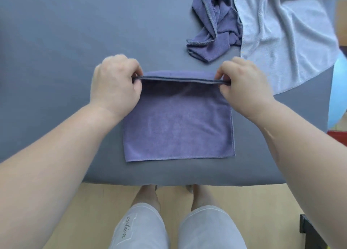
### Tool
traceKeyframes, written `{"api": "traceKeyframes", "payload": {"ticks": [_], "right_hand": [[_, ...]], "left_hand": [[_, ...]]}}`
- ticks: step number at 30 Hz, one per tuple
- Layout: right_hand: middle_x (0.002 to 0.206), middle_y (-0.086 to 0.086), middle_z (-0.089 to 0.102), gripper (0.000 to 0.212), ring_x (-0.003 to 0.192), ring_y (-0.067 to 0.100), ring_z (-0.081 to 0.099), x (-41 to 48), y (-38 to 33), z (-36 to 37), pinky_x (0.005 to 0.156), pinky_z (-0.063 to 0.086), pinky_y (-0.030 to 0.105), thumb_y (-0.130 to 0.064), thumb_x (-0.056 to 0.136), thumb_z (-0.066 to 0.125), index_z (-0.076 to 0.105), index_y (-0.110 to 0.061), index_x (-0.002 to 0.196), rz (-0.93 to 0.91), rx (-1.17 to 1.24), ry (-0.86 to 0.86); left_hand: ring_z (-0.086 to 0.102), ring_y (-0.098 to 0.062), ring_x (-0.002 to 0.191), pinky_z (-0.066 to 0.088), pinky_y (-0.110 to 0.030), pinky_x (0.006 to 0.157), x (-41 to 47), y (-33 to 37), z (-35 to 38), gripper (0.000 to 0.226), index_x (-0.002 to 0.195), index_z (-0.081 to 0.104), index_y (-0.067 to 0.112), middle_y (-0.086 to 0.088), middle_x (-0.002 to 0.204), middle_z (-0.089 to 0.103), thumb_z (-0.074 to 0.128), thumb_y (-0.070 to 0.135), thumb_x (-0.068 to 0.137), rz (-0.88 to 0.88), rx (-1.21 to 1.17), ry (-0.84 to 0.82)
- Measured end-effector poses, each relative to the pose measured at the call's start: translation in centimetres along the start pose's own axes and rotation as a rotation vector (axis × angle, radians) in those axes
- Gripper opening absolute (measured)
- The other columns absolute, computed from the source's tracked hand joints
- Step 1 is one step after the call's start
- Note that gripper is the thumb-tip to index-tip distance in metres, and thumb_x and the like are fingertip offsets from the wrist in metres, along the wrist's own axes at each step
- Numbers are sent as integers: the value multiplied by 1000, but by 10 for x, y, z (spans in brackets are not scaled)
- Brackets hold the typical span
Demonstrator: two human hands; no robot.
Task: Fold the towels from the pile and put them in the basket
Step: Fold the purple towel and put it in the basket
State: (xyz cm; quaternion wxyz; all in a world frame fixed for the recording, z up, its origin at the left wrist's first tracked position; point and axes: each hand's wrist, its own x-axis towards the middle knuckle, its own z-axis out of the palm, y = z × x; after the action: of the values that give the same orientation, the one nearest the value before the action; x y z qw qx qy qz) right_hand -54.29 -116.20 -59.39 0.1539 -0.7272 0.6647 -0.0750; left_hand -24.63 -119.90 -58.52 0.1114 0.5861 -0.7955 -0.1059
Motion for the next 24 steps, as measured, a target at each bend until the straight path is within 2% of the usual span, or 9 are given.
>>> {"api": "traceKeyframes", "payload": {"ticks": [2,5,11,16,21,24], "right_hand": [[87,9,58,21,84,36,56,-23,3,8,66,36,34,-1,72,62,67,-14,87,0,-13,-27],[82,7,59,20,77,36,57,-56,1,15,65,46,39,0,70,59,68,-13,82,-48,18,-15],[78,4,57,21,66,31,45,-120,-10,21,62,43,45,6,68,61,66,-13,77,-64,69,59],[78,2,57,20,68,31,46,-151,-11,36,62,42,45,4,70,62,67,-15,76,-41,55,45],[82,3,59,21,75,32,49,-163,-6,58,66,44,44,4,74,66,67,-16,80,46,-17,3],[80,3,59,21,75,33,50,-162,-7,61,65,46,45,5,73,65,67,-15,78,28,-22,22]], "left_hand": [[58,-37,81,49,-45,71,-32,-2,5,14,83,67,13,-9,82,63,58,7,74,10,-41,-32],[57,-35,77,48,-46,71,-75,-2,11,15,79,66,13,-6,81,64,53,9,73,31,-84,-56],[52,-33,67,44,-46,63,-138,6,11,15,76,67,8,-8,76,60,58,-3,70,50,-115,37],[49,-31,63,44,-47,59,-165,2,22,16,75,68,7,-8,74,59,56,-4,72,97,-125,-11],[48,-31,69,44,-43,61,-179,-4,43,15,77,68,10,-5,78,59,57,1,75,46,-57,-132],[46,-31,68,42,-42,60,-179,-4,46,15,76,67,9,-6,76,58,55,1,75,56,-42,-117]]}}
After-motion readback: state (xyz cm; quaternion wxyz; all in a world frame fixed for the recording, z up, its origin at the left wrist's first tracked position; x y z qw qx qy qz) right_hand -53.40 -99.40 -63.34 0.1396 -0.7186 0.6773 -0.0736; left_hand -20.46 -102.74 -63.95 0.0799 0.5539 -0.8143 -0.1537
